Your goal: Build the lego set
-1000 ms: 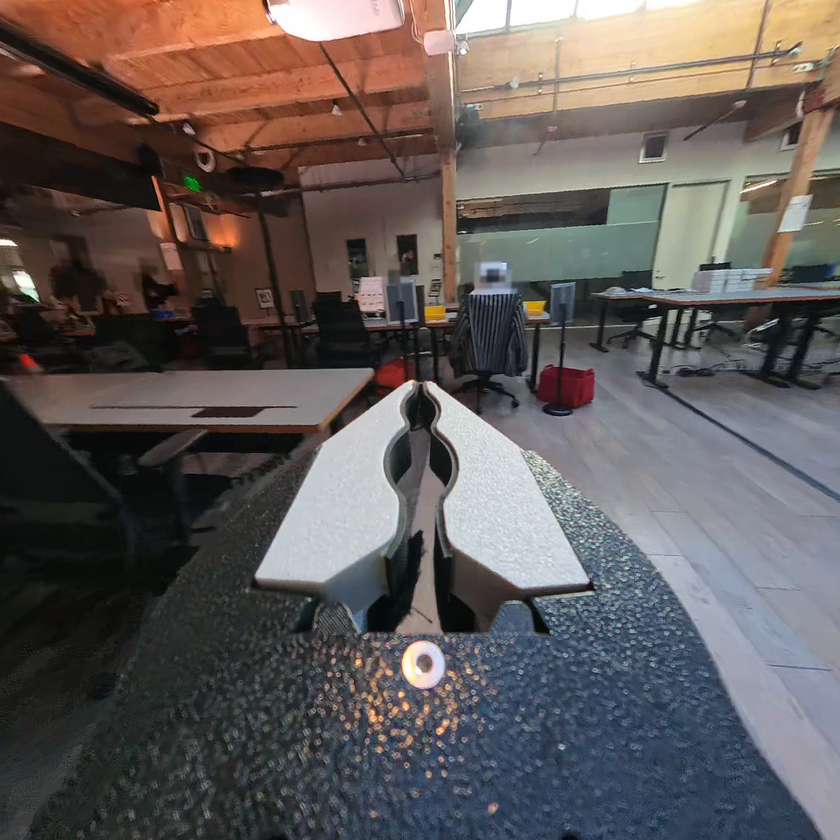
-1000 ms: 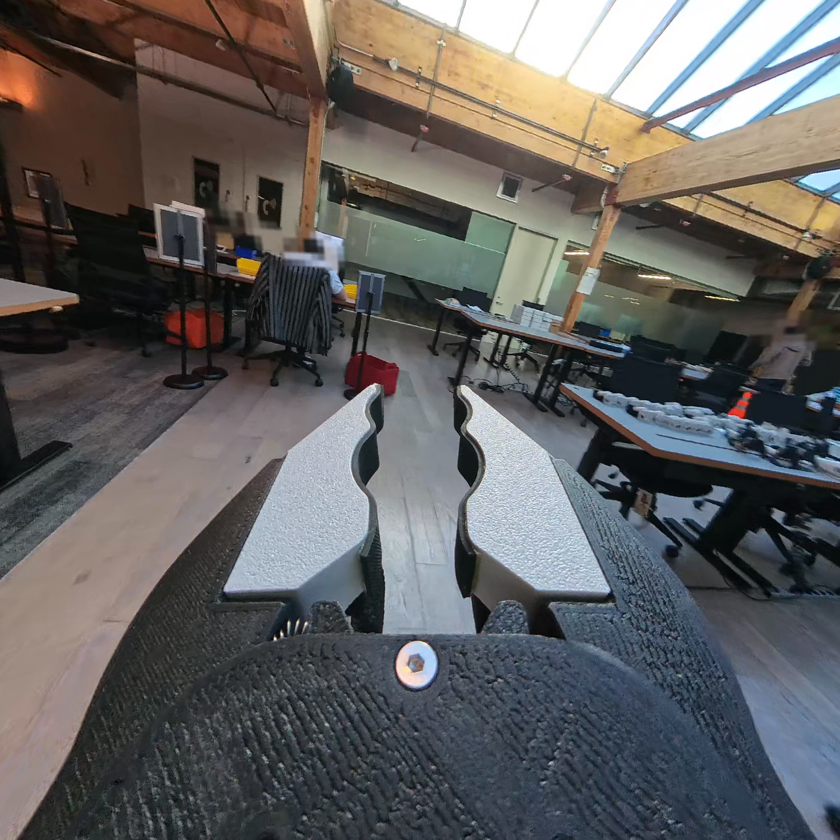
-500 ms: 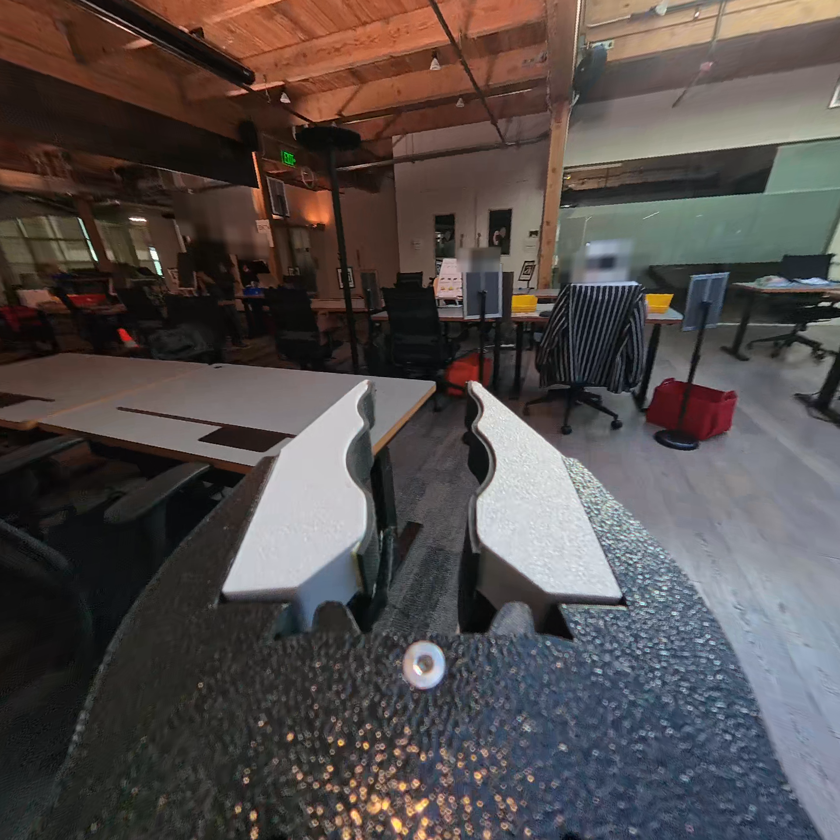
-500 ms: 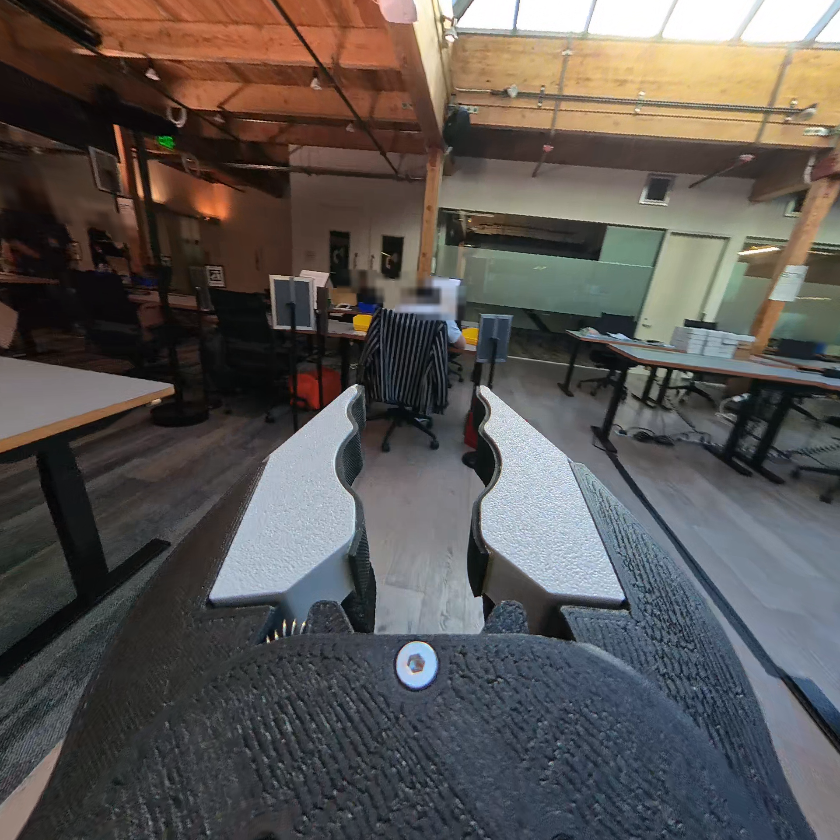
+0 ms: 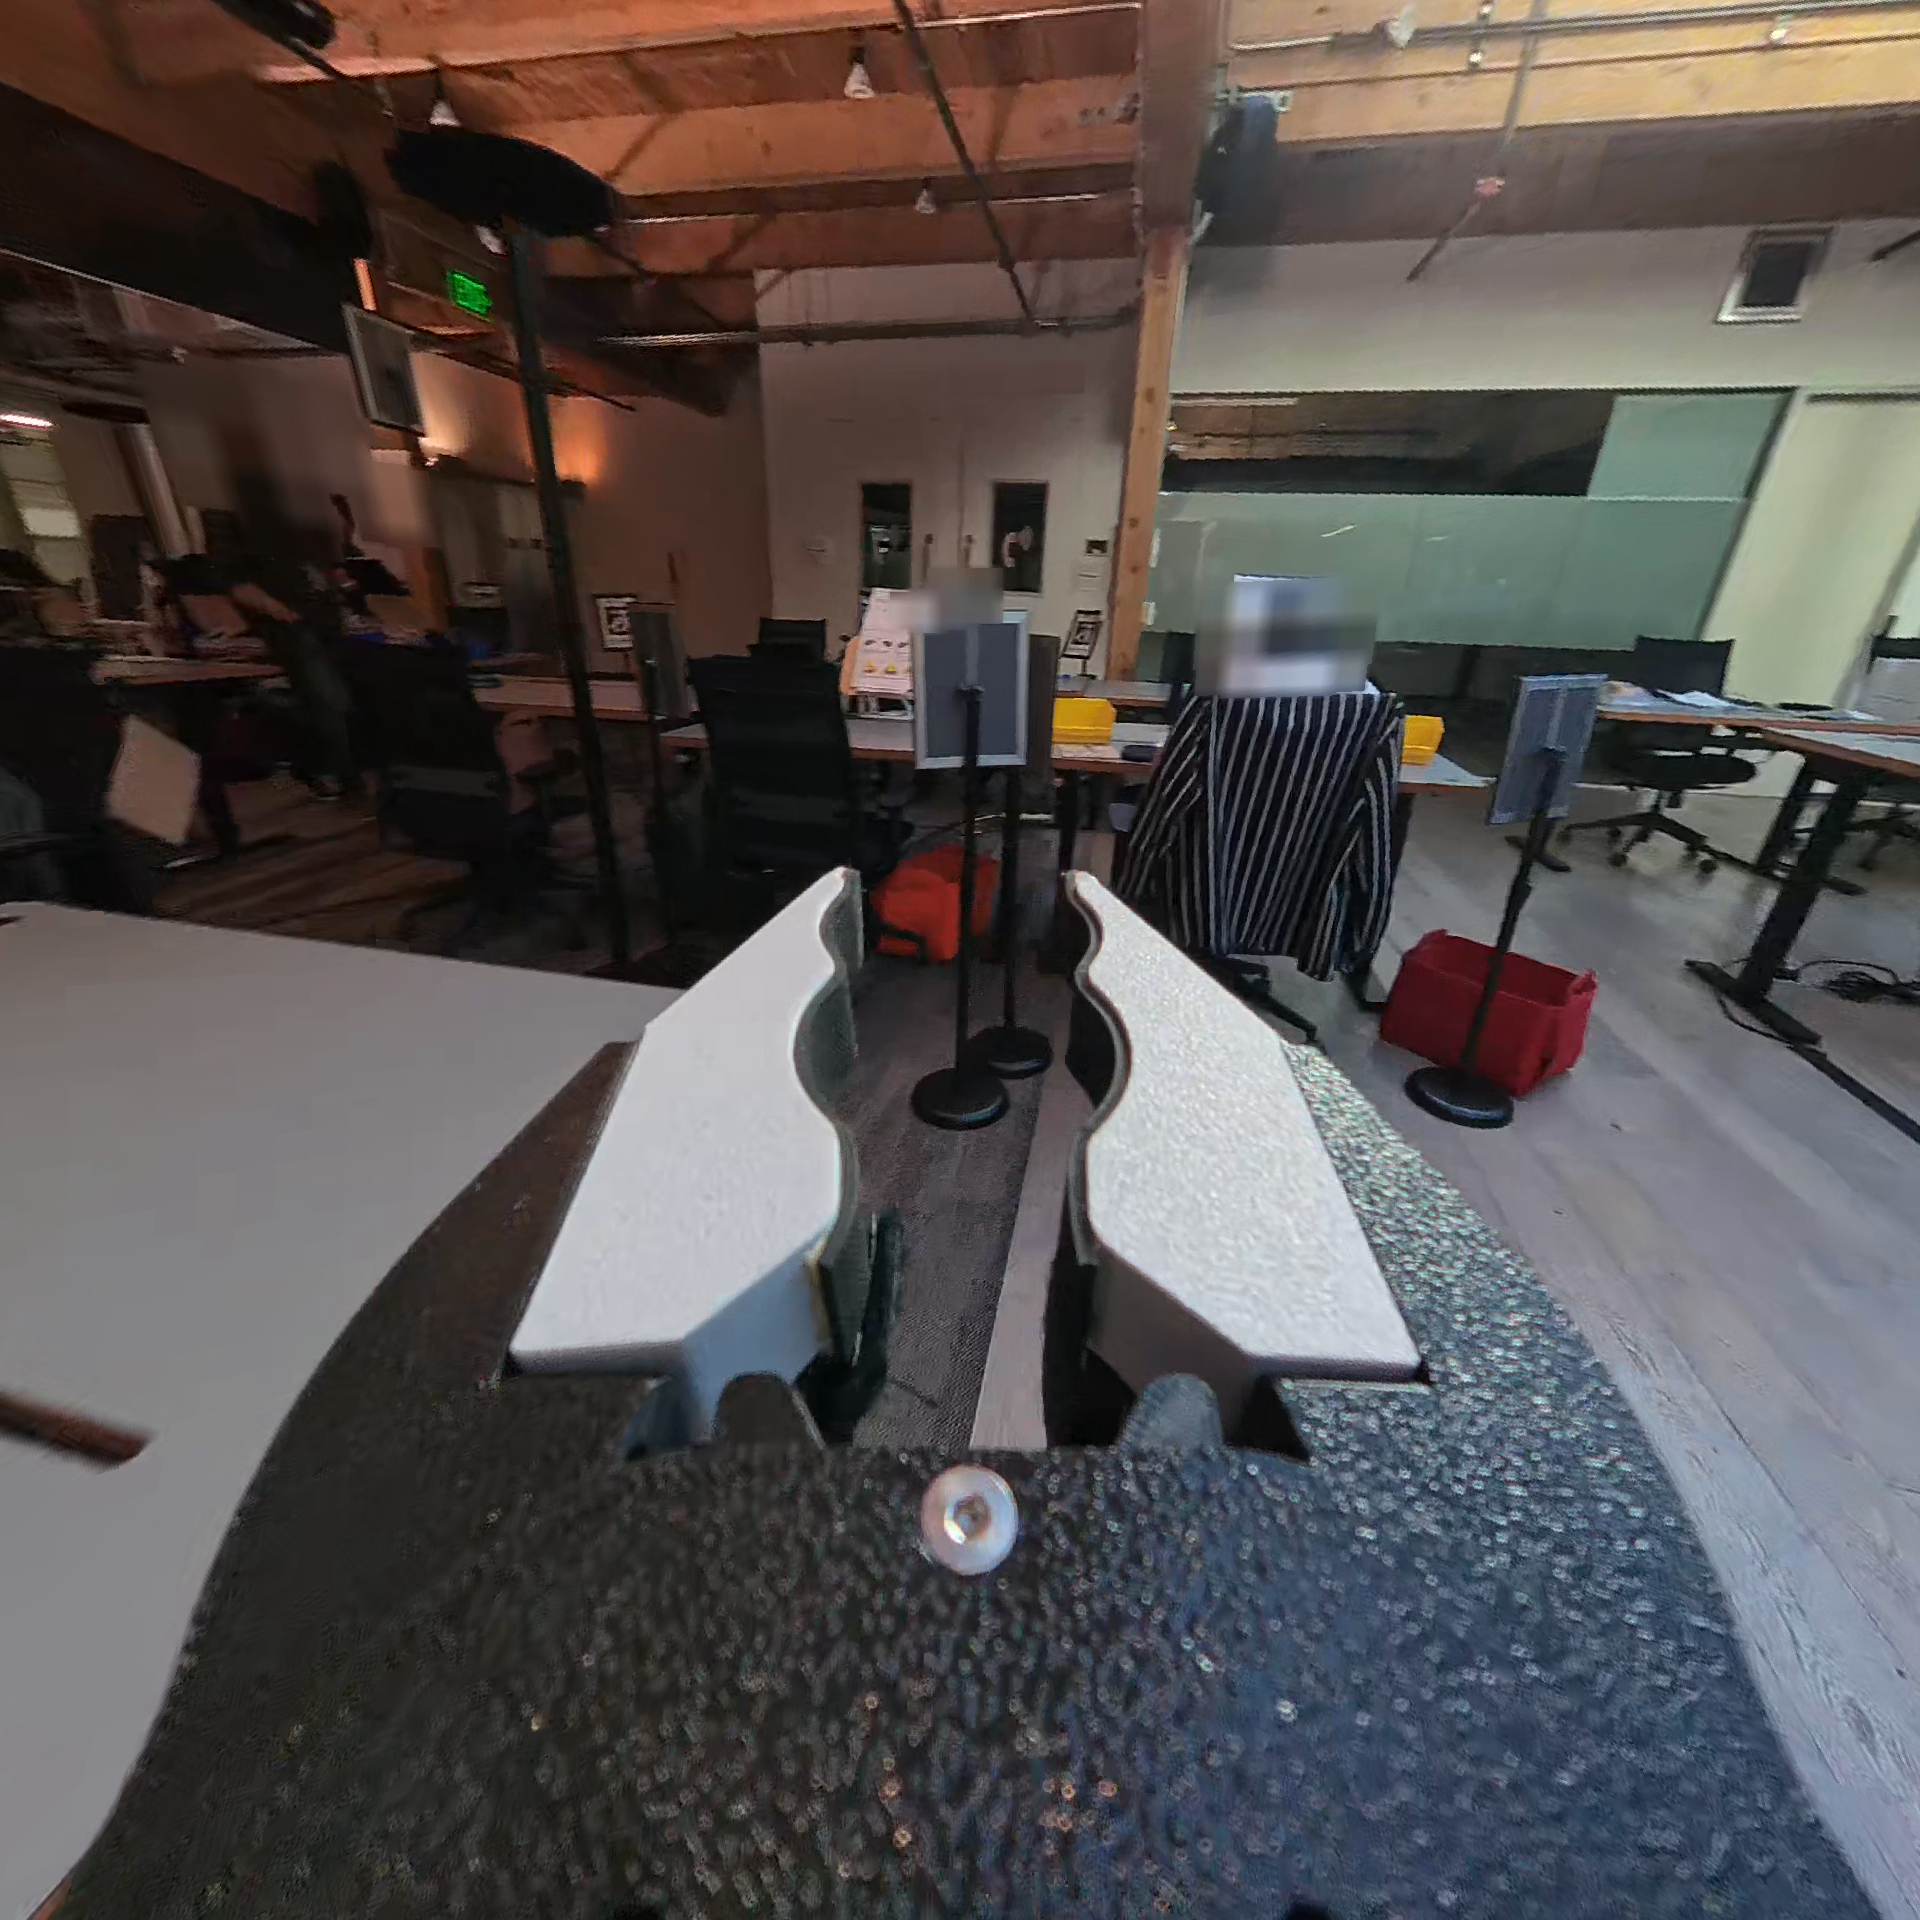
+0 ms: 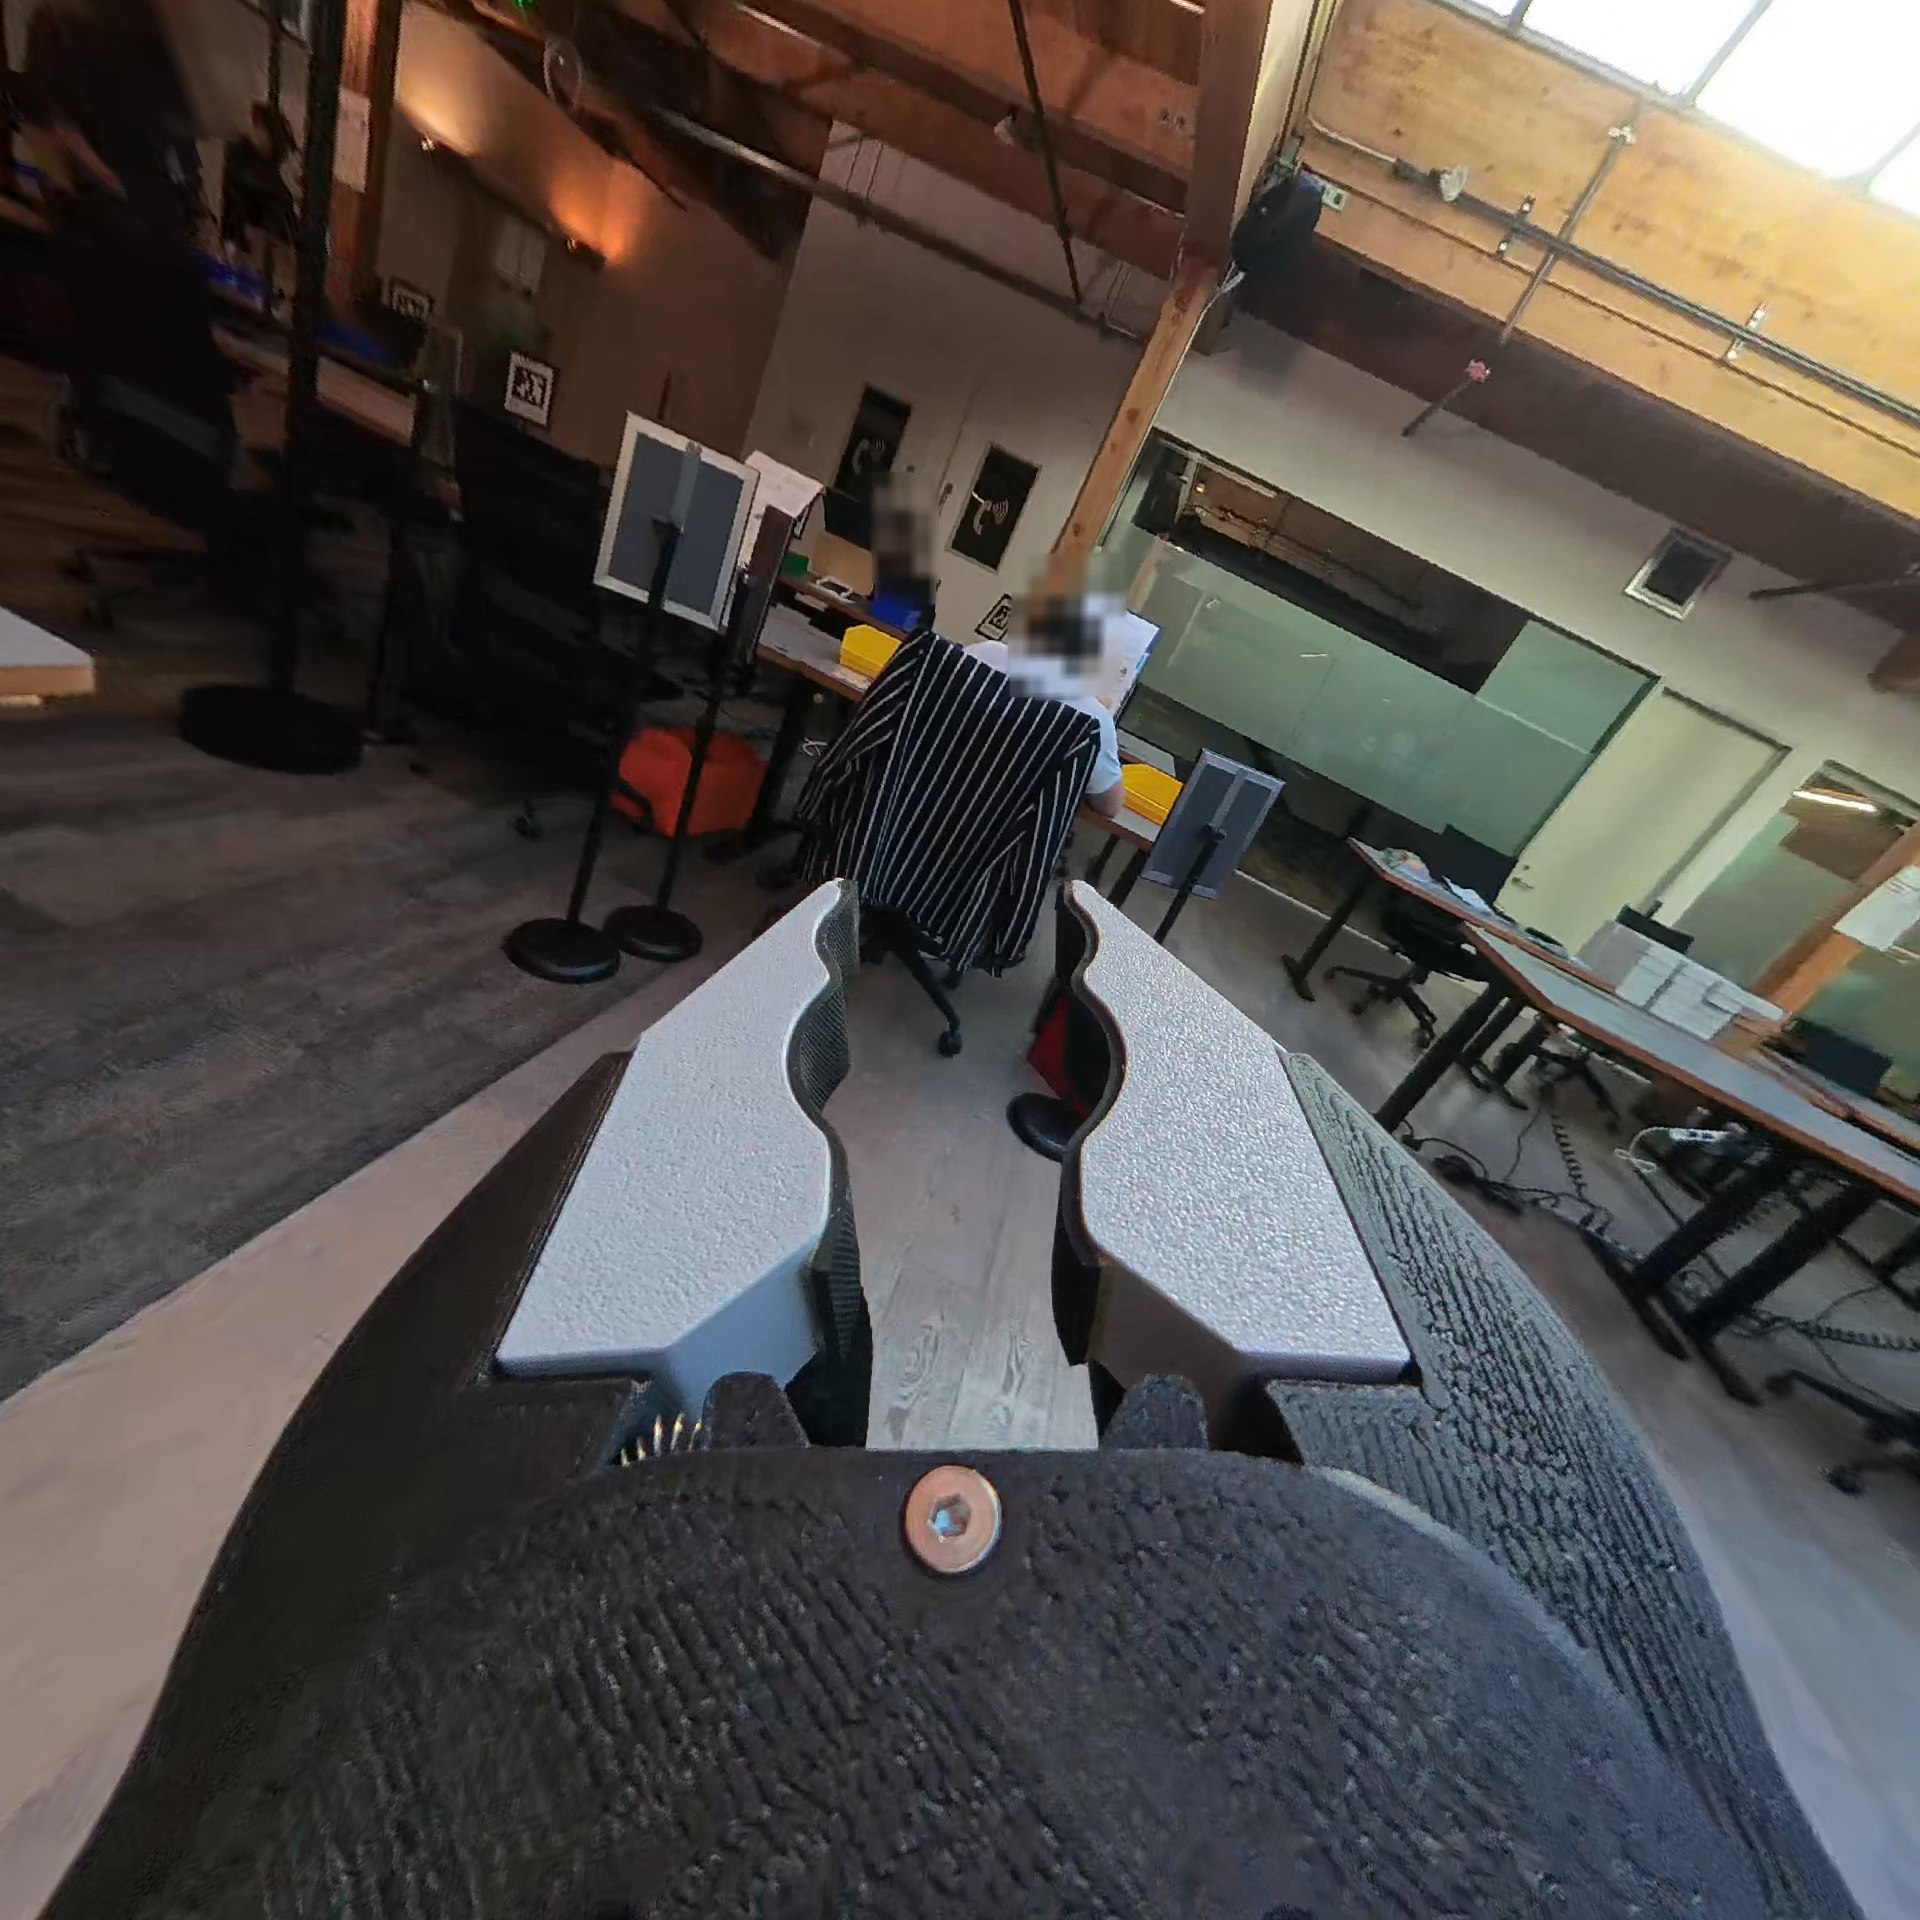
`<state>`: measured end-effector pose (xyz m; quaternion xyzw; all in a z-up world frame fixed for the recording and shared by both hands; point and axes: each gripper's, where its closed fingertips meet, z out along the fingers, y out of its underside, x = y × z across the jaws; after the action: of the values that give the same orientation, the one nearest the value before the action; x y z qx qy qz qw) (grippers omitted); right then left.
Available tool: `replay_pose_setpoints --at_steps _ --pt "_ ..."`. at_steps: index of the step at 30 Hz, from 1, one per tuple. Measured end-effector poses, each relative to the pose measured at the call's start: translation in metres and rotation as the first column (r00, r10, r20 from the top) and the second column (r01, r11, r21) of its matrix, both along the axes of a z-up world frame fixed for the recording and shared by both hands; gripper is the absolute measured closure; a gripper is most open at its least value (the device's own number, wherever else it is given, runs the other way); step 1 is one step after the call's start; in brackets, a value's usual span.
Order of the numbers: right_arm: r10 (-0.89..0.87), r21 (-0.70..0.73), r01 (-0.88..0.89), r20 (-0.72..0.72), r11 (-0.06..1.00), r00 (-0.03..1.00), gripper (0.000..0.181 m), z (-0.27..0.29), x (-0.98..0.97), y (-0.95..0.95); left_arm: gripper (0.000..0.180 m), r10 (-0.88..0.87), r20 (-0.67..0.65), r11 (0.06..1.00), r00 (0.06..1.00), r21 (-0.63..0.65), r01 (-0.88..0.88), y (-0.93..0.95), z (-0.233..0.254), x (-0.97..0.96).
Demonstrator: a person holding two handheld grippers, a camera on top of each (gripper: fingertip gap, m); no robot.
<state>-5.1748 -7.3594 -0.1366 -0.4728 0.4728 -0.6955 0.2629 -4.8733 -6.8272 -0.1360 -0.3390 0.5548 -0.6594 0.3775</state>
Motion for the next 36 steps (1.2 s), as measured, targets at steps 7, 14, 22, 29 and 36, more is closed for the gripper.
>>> replay_pose_setpoints --at_steps 7,14,22,29,36 --pt "0.021 -0.006 -0.021 -0.123 1.0 0.992 0.149 -0.051 0.212 -0.141 0.149 -0.001 -0.001 0.998 1.0 -0.061 0.001 -0.148 -0.03 0.195" --pt "0.423 0.026 -0.422 -0.096 0.906 0.901 0.148 -0.012 0.57 -0.15 0.157 0.188 -0.003 0.977 0.982 0.1 -0.187 -0.175 -0.027 0.36" --pt "0.771 0.083 -0.769 0.007 0.634 0.637 0.155 -0.025 0.917 0.001 0.175 0.572 0.134 0.721 0.809 0.387 -0.574 -0.082 -0.078 0.52" --pt "0.91 0.143 -0.903 -0.157 0.406 0.384 0.181 -0.054 1.114 0.1 0.18 0.415 0.019 0.857 0.909 0.328 -0.398 -0.112 -0.074 0.747" --pt "0.933 0.151 -0.922 -0.095 0.358 0.347 0.145 -0.074 1.344 0.121 0.16 0.445 0.166 0.842 0.88 0.256 -0.475 -0.125 -0.056 0.973"
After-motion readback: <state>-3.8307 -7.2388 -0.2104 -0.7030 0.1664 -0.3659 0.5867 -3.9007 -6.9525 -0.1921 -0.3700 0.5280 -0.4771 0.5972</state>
